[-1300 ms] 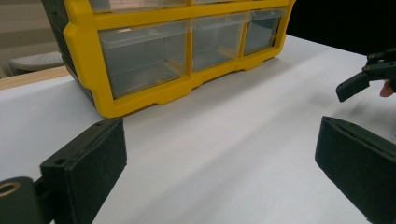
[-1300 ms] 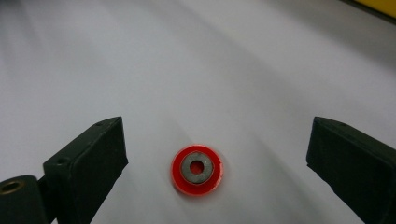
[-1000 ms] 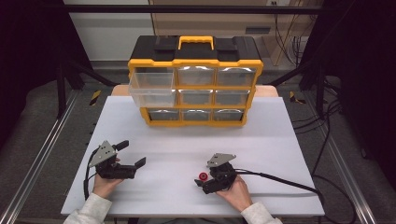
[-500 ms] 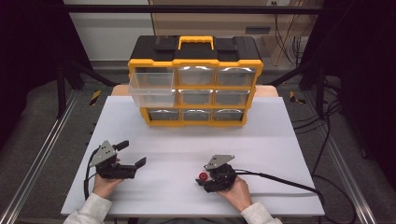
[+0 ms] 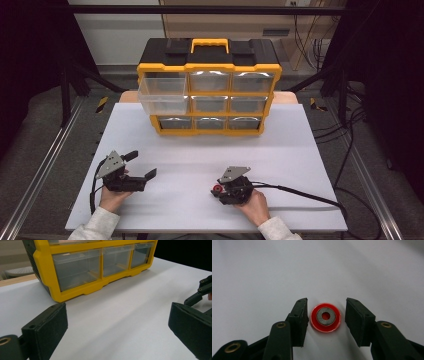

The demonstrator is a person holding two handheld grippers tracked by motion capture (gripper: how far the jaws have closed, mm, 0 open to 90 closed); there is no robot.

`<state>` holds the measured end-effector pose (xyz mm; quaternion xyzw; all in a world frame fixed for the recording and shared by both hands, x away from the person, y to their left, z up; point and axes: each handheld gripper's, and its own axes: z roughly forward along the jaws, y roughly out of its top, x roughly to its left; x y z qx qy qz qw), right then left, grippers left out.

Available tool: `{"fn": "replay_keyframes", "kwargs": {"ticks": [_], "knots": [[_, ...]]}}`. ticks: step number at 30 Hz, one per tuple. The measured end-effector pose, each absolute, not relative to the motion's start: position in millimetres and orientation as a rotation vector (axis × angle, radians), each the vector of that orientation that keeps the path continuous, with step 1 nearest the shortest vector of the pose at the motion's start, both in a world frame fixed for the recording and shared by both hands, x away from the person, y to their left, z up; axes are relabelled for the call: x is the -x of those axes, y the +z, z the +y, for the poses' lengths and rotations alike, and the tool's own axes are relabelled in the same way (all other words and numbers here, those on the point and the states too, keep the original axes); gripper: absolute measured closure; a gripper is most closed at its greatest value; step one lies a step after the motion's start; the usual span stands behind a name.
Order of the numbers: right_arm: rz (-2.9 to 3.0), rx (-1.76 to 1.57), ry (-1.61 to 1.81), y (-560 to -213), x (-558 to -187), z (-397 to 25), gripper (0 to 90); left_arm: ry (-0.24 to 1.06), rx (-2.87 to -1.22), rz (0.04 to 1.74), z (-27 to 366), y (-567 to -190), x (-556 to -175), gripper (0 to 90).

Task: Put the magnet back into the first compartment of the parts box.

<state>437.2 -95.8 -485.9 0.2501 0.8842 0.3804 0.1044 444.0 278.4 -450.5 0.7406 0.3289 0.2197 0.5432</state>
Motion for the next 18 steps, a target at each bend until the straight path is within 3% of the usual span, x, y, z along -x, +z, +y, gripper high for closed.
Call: {"fn": "replay_keyframes", "kwargs": {"ticks": [18], "knots": [[2.616,-0.725,1.121,-485.4,-437.4,-96.4,60.2,0.522,-1.761,0.781,277.7,-450.5,-443.8,1.9]]}}
